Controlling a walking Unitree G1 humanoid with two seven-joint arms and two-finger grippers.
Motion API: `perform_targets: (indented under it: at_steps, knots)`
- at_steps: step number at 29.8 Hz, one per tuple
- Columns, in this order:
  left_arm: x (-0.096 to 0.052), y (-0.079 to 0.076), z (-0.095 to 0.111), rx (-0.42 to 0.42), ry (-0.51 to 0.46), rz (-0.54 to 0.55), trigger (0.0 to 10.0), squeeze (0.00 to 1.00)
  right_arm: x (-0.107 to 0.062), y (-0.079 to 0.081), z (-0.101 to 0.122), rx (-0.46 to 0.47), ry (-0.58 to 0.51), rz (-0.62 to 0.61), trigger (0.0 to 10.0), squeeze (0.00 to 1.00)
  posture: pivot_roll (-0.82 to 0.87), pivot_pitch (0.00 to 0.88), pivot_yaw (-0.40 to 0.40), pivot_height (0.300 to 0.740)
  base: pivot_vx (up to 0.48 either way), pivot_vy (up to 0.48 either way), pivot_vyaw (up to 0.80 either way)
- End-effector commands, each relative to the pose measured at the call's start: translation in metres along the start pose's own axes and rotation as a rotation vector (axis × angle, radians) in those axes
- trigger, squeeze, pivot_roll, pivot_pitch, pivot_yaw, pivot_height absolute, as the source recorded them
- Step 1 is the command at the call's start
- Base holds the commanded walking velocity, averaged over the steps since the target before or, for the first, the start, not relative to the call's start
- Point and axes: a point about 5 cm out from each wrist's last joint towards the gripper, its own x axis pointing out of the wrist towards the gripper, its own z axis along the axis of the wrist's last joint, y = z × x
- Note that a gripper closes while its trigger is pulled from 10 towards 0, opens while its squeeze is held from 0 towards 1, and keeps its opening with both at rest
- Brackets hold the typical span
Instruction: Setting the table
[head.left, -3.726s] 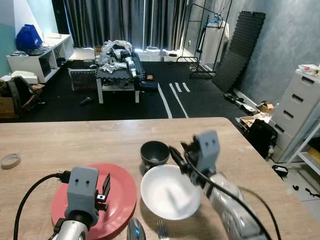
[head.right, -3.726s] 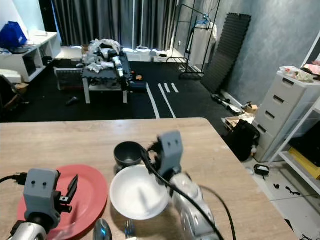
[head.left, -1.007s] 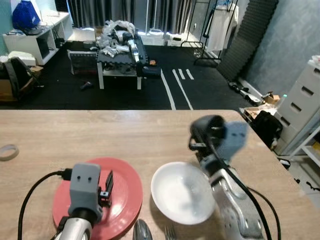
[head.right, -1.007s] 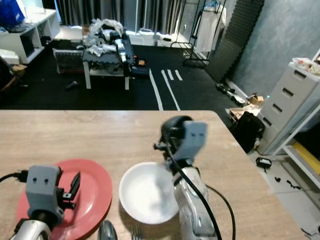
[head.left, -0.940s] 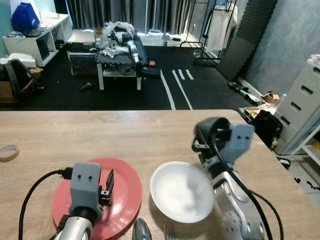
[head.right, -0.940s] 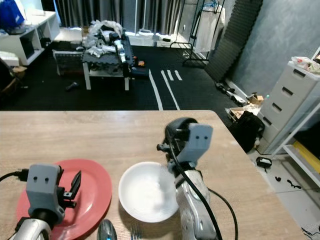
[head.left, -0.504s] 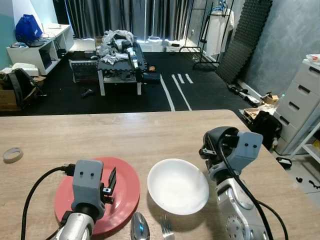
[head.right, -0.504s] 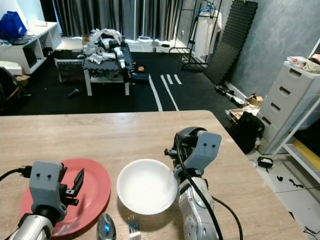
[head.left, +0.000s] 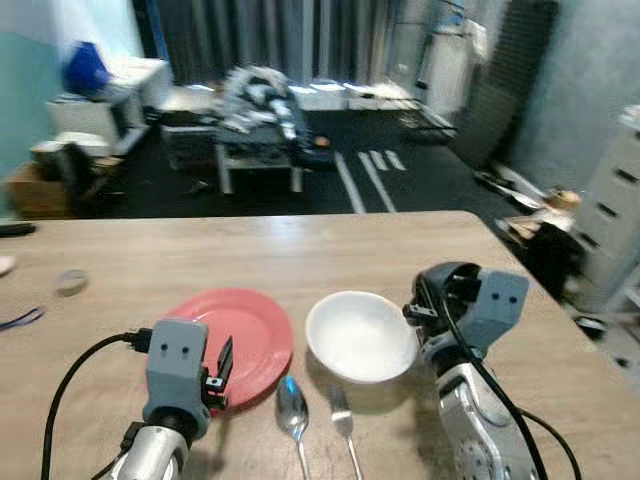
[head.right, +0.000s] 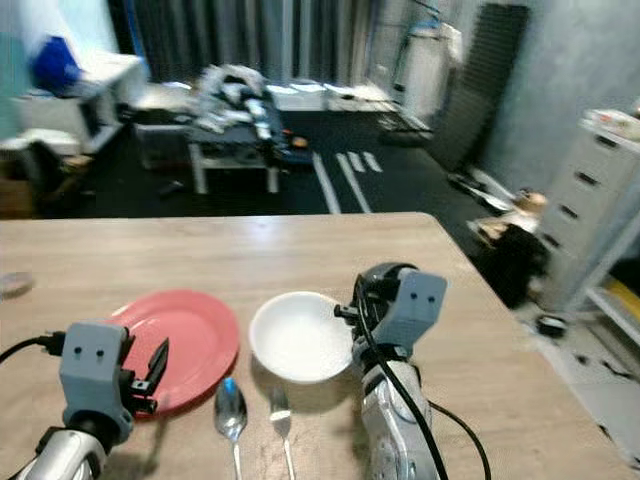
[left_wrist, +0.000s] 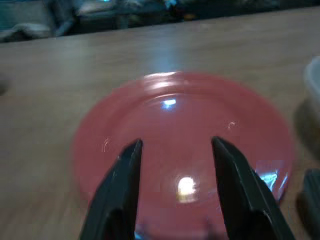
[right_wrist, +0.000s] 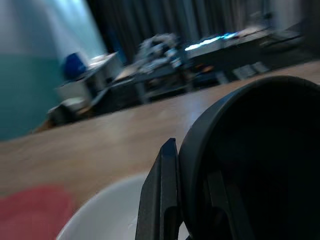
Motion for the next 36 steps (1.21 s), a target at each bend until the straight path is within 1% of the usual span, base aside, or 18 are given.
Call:
perform_targets:
  at_steps: [1,20,27,36]
  knots:
    - [-0.0008,-0.0012,-0.0028,0.004,0.014,-0.004,10.0,0.00,-0.0019,-0.0031,-0.0015,-0.006,0.009,-0.014,10.0,0.00,0.10,0.115,0.050,0.740,-0.360,0.000,0.00]
    - [-0.0006,-0.0025,-0.0026,0.004,0.014,-0.007,10.0,0.00,-0.0029,-0.0047,-0.0039,-0.014,0.021,-0.020,10.0,0.00,0.09,0.118,0.049,0.740,-0.335,0.000,0.00]
    - [-0.0006,-0.0028,-0.0026,-0.004,0.014,-0.010,10.0,0.00,-0.0033,-0.0049,-0.0050,-0.007,0.026,-0.024,10.0,0.00,0.09,0.117,0.052,0.740,0.000,0.000,0.00]
    - [-0.0002,-0.0033,-0.0024,-0.003,0.014,-0.014,10.0,0.00,-0.0035,-0.0061,-0.0066,0.008,0.034,-0.030,10.0,0.00,0.09,0.114,0.052,0.740,0.000,0.000,-0.77]
